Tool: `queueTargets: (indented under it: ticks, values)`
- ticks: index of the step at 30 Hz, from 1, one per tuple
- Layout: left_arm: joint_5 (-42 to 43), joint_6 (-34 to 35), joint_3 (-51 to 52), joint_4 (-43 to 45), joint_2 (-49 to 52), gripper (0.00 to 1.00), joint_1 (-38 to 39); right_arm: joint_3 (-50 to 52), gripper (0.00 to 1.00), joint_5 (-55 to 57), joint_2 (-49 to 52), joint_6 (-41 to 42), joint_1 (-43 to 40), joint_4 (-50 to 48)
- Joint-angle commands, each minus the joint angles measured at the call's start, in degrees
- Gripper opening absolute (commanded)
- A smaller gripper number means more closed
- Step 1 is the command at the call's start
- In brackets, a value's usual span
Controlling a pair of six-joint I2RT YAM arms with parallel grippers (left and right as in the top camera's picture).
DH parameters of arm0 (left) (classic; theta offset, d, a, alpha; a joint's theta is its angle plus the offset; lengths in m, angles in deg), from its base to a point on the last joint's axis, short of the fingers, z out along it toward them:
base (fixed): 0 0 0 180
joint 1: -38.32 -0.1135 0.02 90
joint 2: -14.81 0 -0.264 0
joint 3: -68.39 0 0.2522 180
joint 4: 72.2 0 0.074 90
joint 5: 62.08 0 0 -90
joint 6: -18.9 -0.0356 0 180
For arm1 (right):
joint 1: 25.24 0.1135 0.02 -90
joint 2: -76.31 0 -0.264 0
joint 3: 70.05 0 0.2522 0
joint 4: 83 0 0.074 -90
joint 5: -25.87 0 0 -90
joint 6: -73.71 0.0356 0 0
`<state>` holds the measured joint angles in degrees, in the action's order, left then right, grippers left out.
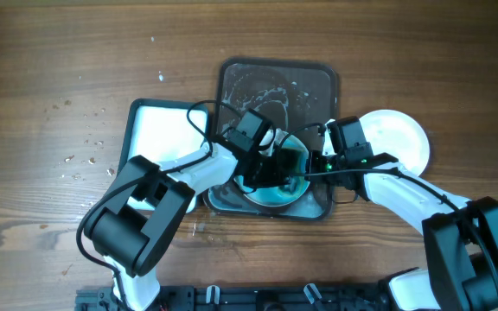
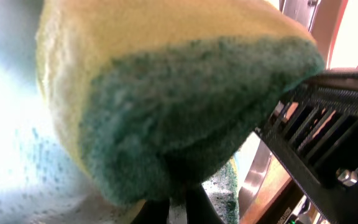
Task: Clean dirty plates on tray and stack at the side
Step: 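Scrub the third plate with the sponge while right gripper holds it, then release the sponge onto the table and retract the left arm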
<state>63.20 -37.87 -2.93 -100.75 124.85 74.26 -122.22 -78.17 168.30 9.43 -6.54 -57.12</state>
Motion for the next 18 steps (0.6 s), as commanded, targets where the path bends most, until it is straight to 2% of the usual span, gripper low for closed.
queueTargets:
  ticks: [1,3,7,10,11,12,13,15,16,18]
  values:
    - [3.19,-0.07,1.09,-8.11,1.92,0.04,0.20,3.19,0.04,3.48,3.80,-0.20,0.96,2.82]
    - [0.22,-3.17,1.09,-14.86,-1.84,0.04,-2.54,3.19,0.04,3.48,3.80,-0.20,0.96,2.95]
    - [-5.84,-7.28,1.09,-26.03,-18.05,0.04,-5.70,3.19,0.04,3.48,3.80,-0.20,0.96,3.15]
    - [-10.25,-7.50,-0.13,-38.42,-44.22,0.04,-9.75,3.19,0.04,3.45,3.80,-0.17,0.96,3.37]
    - [-11.98,-7.45,-0.90,-41.13,-49.07,0.04,-10.82,3.19,0.04,3.41,3.80,-0.17,0.96,3.43]
    - [-16.46,-6.97,-2.36,-45.72,-56.19,0.04,-12.59,3.19,0.04,3.21,3.80,-0.24,0.96,3.56]
    - [-28.87,-4.26,-5.38,-53.70,-68.41,0.04,-16.50,3.19,0.04,2.82,3.80,-0.26,0.96,3.56]
    - [-38.45,-3.85,-7.17,-58.58,-76.46,0.04,-19.08,3.10,0.05,1.38,3.67,-2.54,0.96,3.26]
    - [-41.20,-3.85,-7.96,-61.33,-81.13,0.04,-20.55,2.56,0.05,-0.90,2.71,-4.70,0.96,3.41]
    - [-40.41,-3.89,-8.15,-65.59,-85.85,0.04,-21.33,0.79,0.05,-1.29,-3.43,-4.76,0.96,6.62]
